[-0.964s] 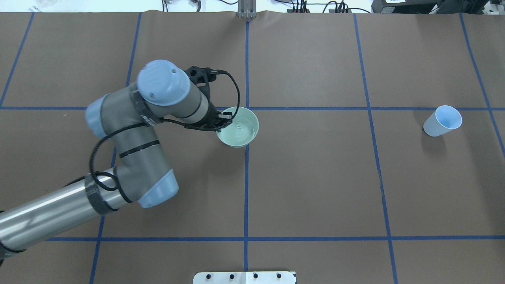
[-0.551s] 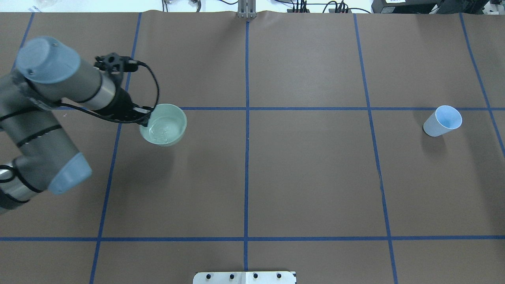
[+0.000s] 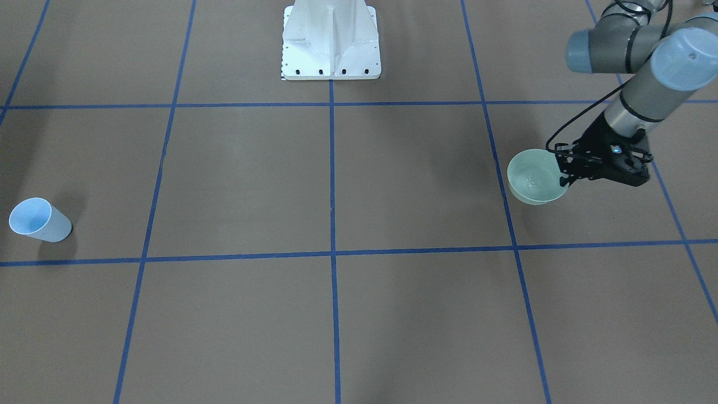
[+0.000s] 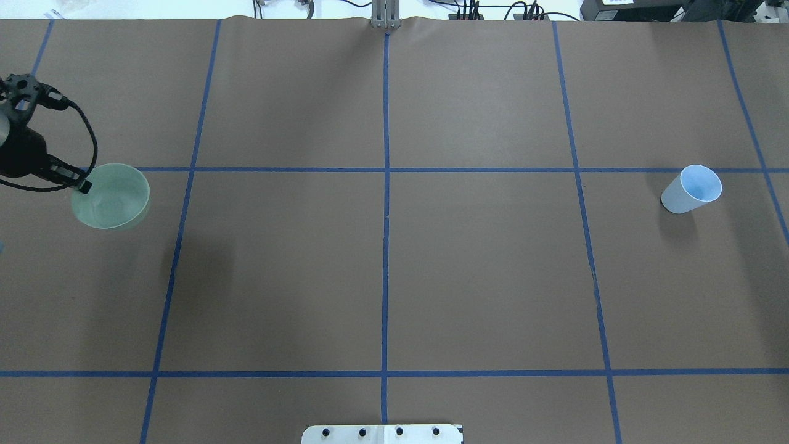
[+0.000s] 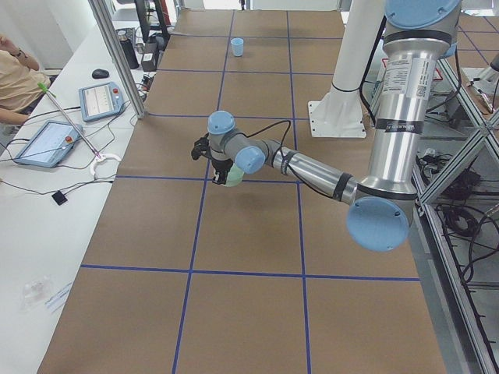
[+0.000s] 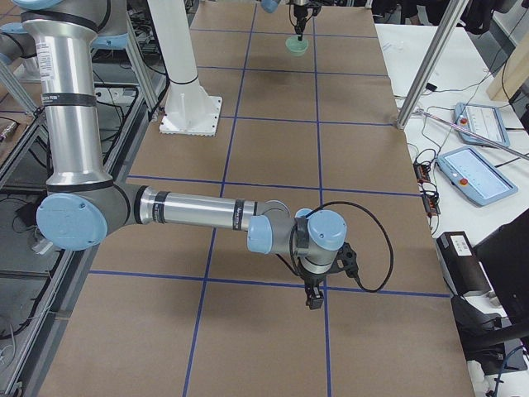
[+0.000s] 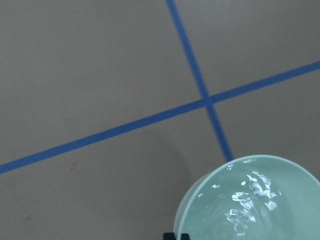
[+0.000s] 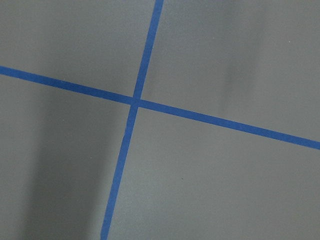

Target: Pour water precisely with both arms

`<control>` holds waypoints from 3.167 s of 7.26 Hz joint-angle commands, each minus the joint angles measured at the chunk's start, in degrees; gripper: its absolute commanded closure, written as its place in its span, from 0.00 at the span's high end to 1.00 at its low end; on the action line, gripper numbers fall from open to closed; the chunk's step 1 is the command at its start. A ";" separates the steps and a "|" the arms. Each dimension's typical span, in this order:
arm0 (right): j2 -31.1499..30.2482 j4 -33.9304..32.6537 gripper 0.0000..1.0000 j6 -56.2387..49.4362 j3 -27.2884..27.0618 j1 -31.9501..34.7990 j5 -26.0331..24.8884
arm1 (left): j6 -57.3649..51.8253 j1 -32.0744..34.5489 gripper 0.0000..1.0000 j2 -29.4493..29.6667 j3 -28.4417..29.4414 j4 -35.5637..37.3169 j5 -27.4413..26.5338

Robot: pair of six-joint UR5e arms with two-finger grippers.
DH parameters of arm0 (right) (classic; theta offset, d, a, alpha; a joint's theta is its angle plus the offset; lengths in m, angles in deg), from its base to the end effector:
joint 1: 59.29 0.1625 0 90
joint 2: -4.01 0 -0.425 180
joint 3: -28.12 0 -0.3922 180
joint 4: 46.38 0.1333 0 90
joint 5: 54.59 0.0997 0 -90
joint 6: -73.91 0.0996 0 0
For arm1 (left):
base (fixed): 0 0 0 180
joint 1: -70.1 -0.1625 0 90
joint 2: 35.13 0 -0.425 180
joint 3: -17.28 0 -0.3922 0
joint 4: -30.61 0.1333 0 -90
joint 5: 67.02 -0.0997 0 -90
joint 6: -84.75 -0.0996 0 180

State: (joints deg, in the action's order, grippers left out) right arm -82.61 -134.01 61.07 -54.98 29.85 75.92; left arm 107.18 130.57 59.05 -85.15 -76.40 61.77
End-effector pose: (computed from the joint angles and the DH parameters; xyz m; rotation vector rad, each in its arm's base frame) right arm 0.0609 -0.5156 0.6886 0.0548 -0.7067 -0.2219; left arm 0.2009 -0.4986 0.4837 0.2197 0.8401 0.3146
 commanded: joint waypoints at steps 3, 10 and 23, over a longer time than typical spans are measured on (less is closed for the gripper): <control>-0.04 0.00 0.99 0.00 0.13 -0.02 0.00 | -7.66 3.77 0.00 -4.09 11.87 -14.59 4.53; -1.26 0.09 1.00 -0.09 -0.30 0.07 0.00 | -7.13 3.42 0.32 -3.83 17.88 -20.60 4.45; -1.27 0.09 0.99 -0.09 -0.48 -0.02 0.00 | -33.41 29.25 1.00 2.06 15.68 9.26 6.30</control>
State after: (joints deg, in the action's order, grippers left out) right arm -83.91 -133.92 60.98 -55.47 29.83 75.92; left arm 76.07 157.45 60.29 -69.36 -71.35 69.00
